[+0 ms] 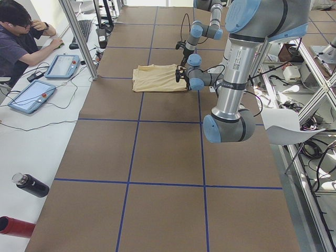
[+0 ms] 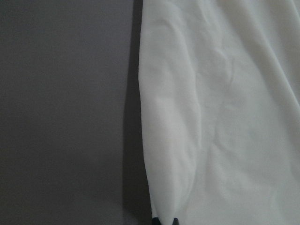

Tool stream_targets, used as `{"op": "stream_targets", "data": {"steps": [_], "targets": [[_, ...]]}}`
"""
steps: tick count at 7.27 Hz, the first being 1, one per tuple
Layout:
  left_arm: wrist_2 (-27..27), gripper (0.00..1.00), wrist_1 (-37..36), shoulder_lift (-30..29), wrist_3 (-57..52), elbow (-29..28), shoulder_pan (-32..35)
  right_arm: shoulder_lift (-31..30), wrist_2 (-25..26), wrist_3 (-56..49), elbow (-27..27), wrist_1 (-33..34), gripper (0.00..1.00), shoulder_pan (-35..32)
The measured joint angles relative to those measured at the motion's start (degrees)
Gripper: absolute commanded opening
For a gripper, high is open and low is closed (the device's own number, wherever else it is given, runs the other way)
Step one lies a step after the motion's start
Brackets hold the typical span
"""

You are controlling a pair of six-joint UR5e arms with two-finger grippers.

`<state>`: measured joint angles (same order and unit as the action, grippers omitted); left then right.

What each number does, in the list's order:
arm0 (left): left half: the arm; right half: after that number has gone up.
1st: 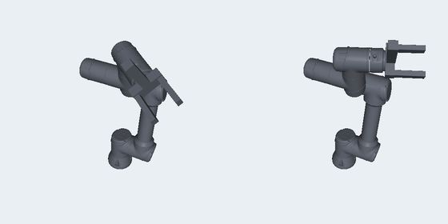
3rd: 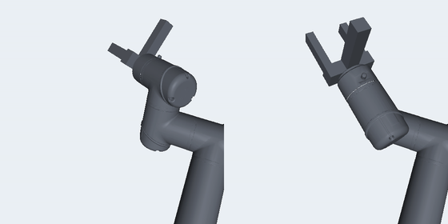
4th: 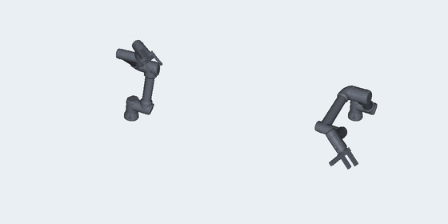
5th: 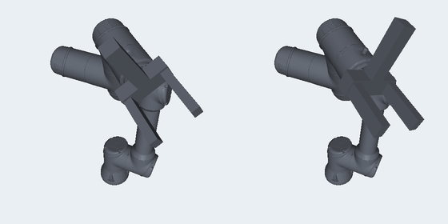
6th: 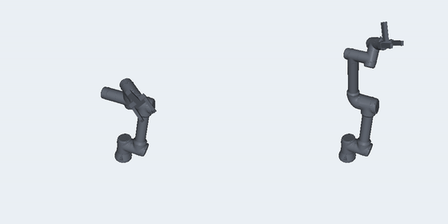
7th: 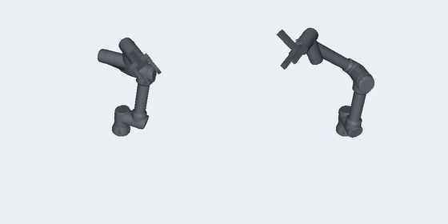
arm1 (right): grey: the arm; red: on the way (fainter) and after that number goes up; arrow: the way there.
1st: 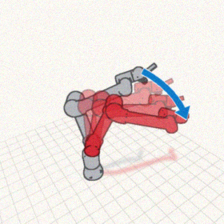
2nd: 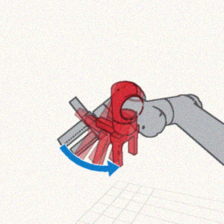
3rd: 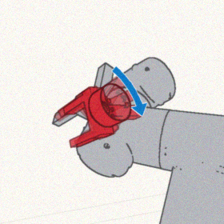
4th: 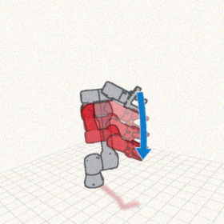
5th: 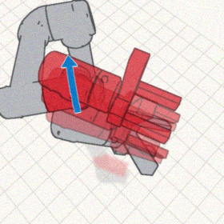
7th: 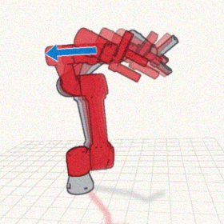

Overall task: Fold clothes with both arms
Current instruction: 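Close both grippers on the near edge of the shirt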

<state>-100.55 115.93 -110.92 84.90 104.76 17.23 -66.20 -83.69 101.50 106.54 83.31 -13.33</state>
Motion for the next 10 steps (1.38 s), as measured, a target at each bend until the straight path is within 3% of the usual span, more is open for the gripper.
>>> {"op": "stream_targets", "data": {"steps": [5, 6, 7, 8, 10], "targets": [[0.0, 0.0, 0.0, 0.0, 0.0, 0.16, 0.0, -0.2, 0.2, 0.02, -0.1, 0.36, 0.54, 0.53], [0.0, 0.0, 0.0, 0.0, 0.0, 0.17, 0.0, -0.19, 0.2, 0.02, -0.23, 0.41, 0.48, 0.56], [0.0, 0.0, 0.0, 0.0, 0.0, 0.21, 0.0, -0.17, 0.2, 0.02, -0.36, 0.42, 0.36, 0.61], [0.0, 0.0, 0.0, 0.0, 0.0, 0.22, 0.0, -0.11, 0.2, 0.02, -0.41, 0.41, 0.0, 0.64], [0.0, 0.0, 0.0, 0.0, 0.0, 0.2, 0.0, 0.02, 0.14, -0.1, -0.39, 0.43, 0.0, 0.62]]}}
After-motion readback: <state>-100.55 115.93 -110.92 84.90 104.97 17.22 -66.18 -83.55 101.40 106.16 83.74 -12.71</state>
